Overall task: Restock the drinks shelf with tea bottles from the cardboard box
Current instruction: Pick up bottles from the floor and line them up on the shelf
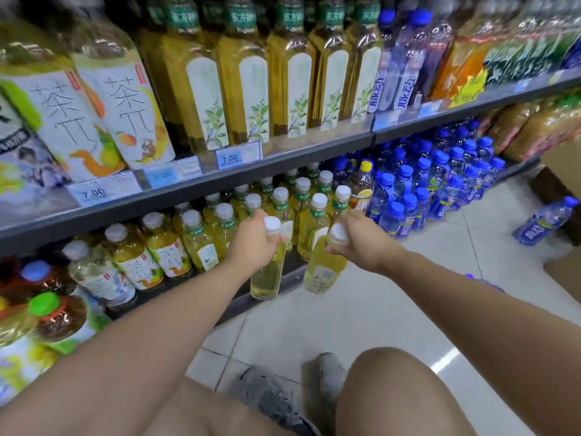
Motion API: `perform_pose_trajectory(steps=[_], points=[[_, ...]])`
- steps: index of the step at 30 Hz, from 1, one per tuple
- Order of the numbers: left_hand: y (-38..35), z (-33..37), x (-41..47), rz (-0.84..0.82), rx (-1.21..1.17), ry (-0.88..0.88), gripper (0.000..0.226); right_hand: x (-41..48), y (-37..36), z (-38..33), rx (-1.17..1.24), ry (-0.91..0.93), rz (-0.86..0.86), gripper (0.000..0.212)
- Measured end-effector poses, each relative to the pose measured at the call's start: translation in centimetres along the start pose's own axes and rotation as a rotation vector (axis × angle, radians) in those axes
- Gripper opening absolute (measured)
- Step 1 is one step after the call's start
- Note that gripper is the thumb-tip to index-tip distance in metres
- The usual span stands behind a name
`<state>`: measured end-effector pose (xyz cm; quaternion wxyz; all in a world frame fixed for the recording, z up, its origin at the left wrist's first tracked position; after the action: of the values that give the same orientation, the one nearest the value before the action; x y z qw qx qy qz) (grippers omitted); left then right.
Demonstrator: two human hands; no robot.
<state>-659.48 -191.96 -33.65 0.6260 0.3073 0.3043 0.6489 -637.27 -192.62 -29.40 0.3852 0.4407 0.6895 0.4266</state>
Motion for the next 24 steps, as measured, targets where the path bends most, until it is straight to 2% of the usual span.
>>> perform_pose_trajectory(steps=[9, 15, 18, 21, 24], points=[[0.1, -3.6, 3.0, 0.176, -0.161, 0.191, 0.040, 7.6, -2.8, -2.7, -0.185, 0.171, -0.045, 0.047], [-0.3, -4.6, 5.3, 0.229, -0.105, 0.204, 0.044, 12.8, -4.4, -3.0, -0.305, 0.280, -0.136, 0.046], [-1.1, -5.7, 5.5, 0.202, -0.005, 0.208, 0.046, 14.4, -5.9, -2.5, -0.268, 0.276, -0.145, 0.047], [-2.2, -5.9, 5.1, 0.169, 0.134, 0.129, 0.045, 15.2, -6.5, -2.4, -0.219, 0.275, -0.107, 0.046], [-2.8, -5.0, 5.3, 0.053, 0.311, 0.051, 0.046, 15.4, -6.7, -1.8, -0.176, 0.262, -0.099, 0.050]])
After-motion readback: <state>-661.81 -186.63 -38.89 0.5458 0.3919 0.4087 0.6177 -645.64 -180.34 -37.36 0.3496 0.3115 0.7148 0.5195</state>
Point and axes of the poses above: each hand's wrist, its own x-axis towards the middle knuckle, its own y-axis out of the back of the hand, z = x × y, the point moved 5 cm from there along x, towards the middle knuckle, and after that the axes turned 5 degrees about -z, right-handed, at the moved point
